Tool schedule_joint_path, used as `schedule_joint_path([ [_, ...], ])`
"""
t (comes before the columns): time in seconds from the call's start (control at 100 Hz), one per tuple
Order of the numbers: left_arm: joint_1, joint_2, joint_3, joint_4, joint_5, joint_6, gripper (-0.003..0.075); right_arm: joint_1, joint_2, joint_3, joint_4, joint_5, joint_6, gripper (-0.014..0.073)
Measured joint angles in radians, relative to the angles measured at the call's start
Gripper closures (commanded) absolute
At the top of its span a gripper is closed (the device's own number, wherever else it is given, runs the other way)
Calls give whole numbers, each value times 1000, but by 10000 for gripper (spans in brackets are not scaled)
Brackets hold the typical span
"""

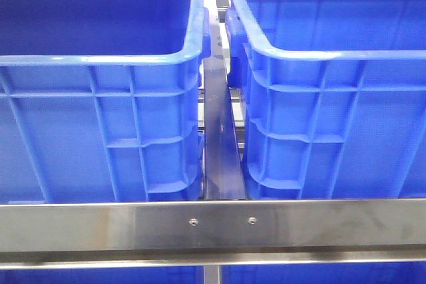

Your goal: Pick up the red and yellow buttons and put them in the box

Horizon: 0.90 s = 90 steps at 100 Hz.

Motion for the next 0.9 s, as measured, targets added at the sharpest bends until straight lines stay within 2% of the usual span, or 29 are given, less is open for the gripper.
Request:
schedule_joint_path([
  [0.23,0,0,0,0,0,0,740,0,-4,0,-10,-73,0,664],
  [0.32,0,0,0,0,0,0,740,2,-4,0,-87,-79,38,664],
  [0.39,0,0,0,0,0,0,740,4,-4,0,-192,-80,137,664],
  [0.46,0,0,0,0,2,0,740,7,-4,0,-349,-82,298,664],
  [0.53,0,0,0,0,2,0,740,9,-4,0,-559,-87,521,664],
  [0.63,0,0,0,0,2,0,740,15,-4,0,-925,-89,936,664],
  [0.75,0,0,0,0,2,0,740,19,-6,4,-1439,-103,1426,664],
  [0.77,0,0,0,0,2,-2,740,19,-6,10,-1490,-114,1504,664],
  [0.82,0,0,0,0,2,-2,740,19,-15,24,-1668,-145,1662,664],
  [0.9,0,0,0,0,2,-2,740,19,-33,57,-1822,-207,1826,664],
])
